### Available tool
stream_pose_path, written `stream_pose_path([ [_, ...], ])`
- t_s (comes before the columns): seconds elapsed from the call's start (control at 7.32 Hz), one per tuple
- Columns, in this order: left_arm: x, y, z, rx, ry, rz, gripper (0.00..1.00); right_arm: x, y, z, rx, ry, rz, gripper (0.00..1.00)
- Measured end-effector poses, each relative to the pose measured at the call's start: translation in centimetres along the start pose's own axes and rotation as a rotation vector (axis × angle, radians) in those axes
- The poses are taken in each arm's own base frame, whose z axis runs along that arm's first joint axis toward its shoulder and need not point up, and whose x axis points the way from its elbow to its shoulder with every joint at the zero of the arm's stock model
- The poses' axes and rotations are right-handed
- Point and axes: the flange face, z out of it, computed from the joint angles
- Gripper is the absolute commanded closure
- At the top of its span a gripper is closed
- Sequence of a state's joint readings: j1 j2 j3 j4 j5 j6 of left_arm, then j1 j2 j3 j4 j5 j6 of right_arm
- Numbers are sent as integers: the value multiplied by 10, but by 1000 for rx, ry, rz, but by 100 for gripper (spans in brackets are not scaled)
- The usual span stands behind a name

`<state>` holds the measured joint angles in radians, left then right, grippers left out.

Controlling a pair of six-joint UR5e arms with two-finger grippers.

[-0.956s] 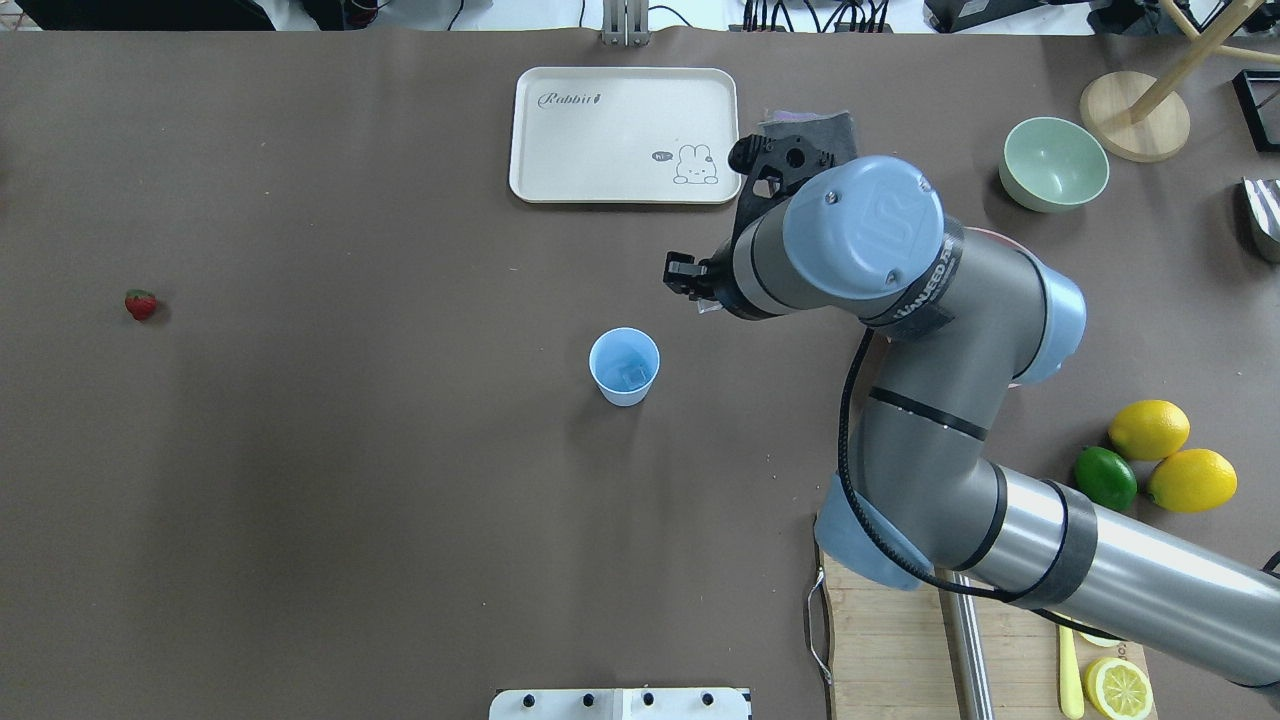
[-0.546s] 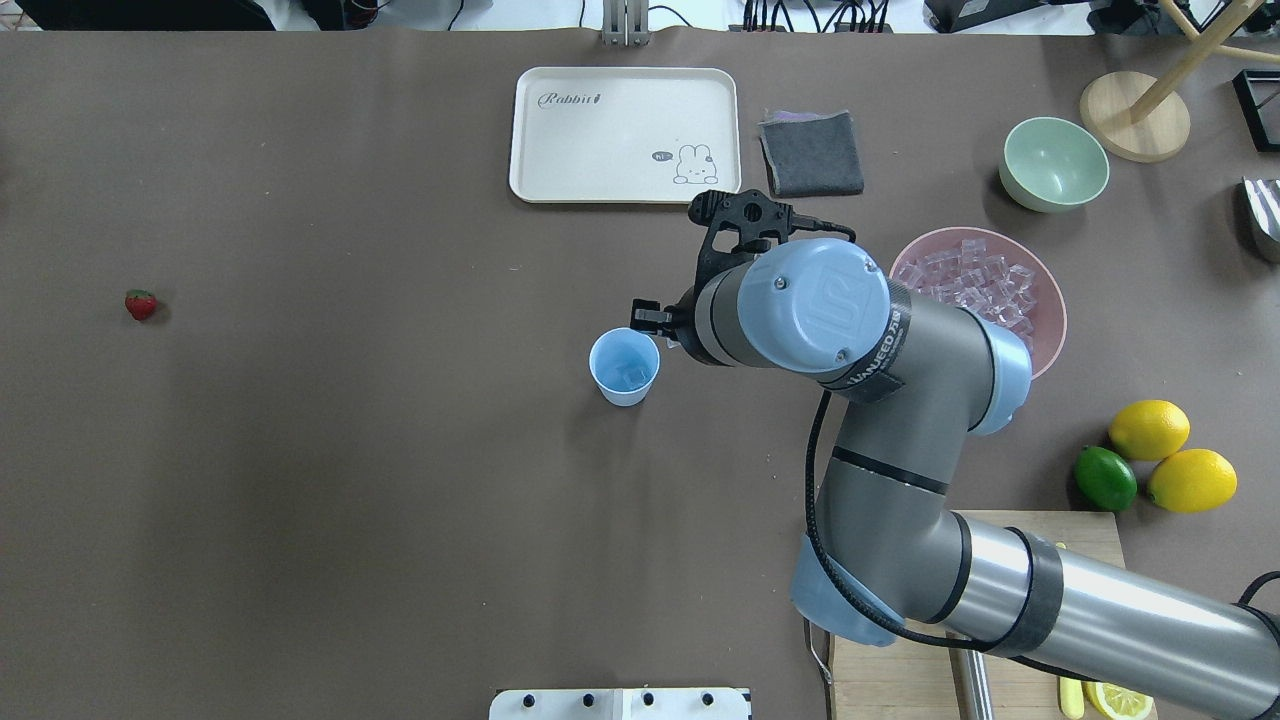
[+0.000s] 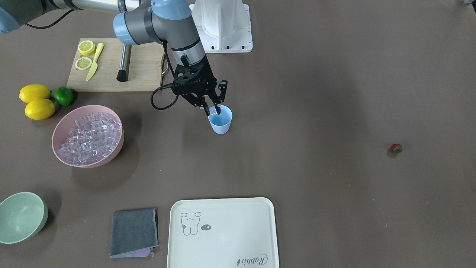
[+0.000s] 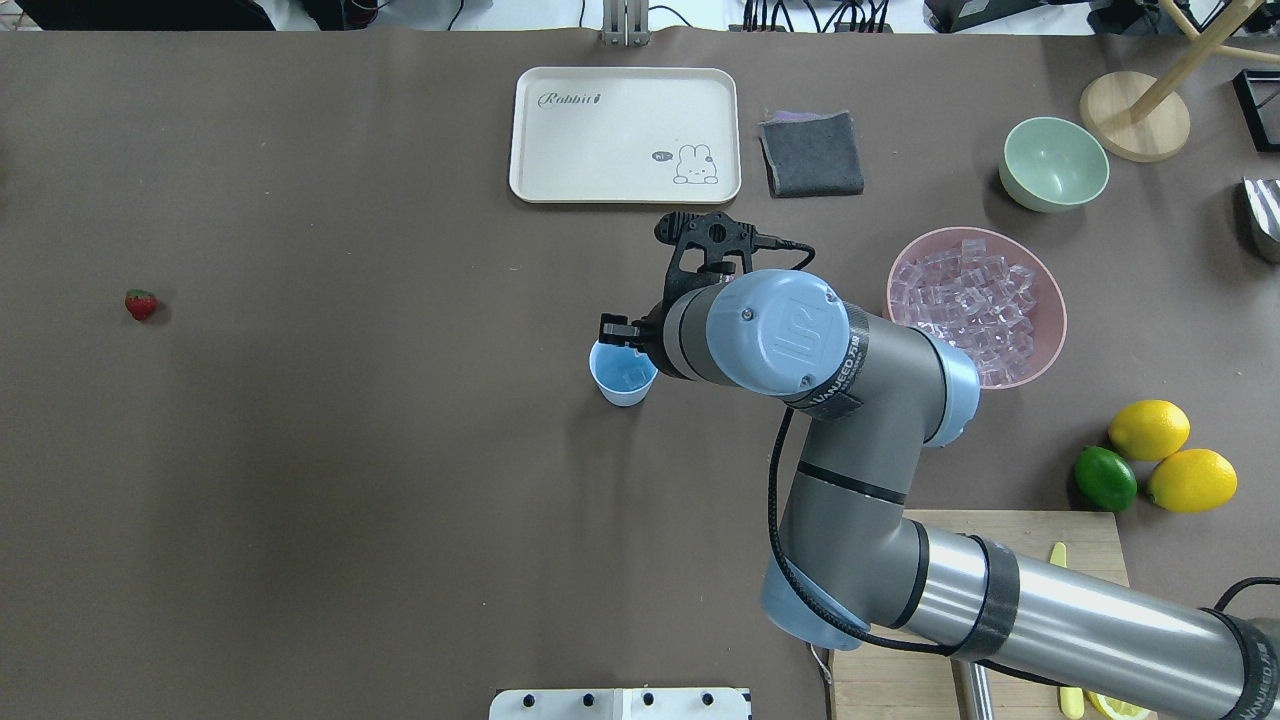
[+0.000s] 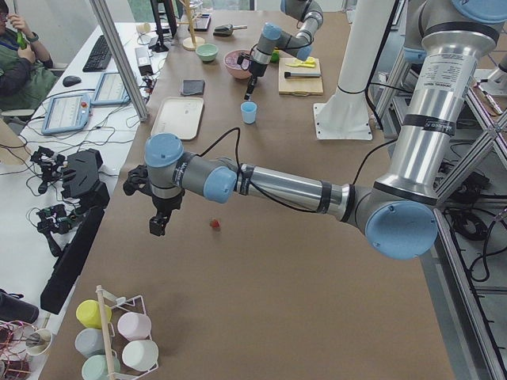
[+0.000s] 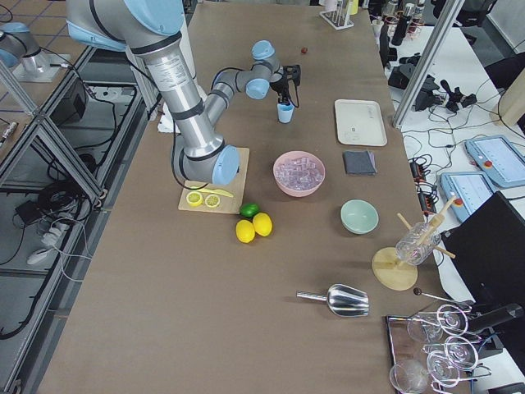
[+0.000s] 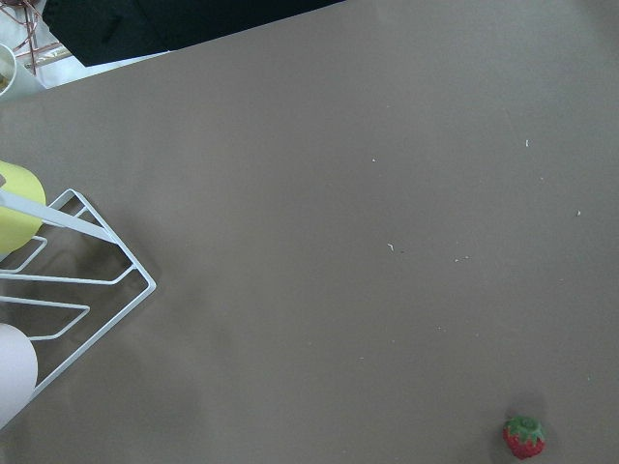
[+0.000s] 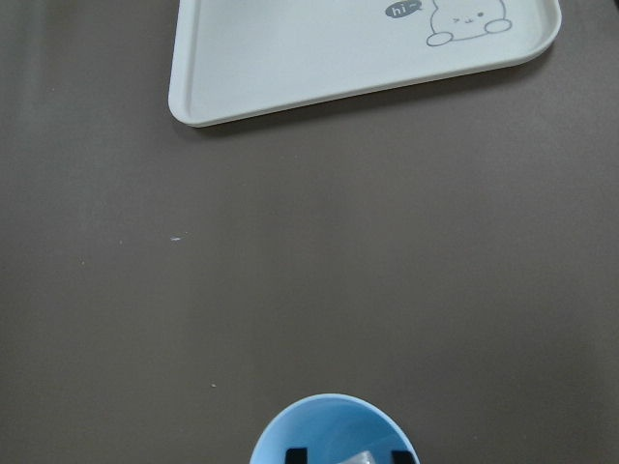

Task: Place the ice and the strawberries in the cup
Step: 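Open the right gripper to drop the ice cube into the cup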

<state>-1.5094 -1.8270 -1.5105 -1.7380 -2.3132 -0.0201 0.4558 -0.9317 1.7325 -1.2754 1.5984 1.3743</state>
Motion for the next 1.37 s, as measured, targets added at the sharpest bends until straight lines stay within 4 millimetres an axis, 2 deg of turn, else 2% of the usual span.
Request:
stream_pose_path([
  [0.14,-1,-2,2,-3,0,-1,2,-2,1,0,-2,-3,-1,89],
  [0.27,-1,-2,3,-5,1,-1,2,-4,3,0,-5,-4,-2,37],
  [0.41,-1,-3,5,-9,1,-1,2,-7,5,0,-7,-8,10,1],
  [0.82,-3,-2,8,-14,2,-3,2,-16,7,-2,-12,-22,52,0],
  [1.09,-3,-2,9,-15,2,-4,2,-15,3,-8,-15,-26,51,0],
  [1.23,-3,-2,9,-15,2,-4,2,-6,-4,-17,-25,-12,58,0],
  [1.37,-3,-1,9,-15,2,-5,2,12,-14,-31,-49,33,73,0],
])
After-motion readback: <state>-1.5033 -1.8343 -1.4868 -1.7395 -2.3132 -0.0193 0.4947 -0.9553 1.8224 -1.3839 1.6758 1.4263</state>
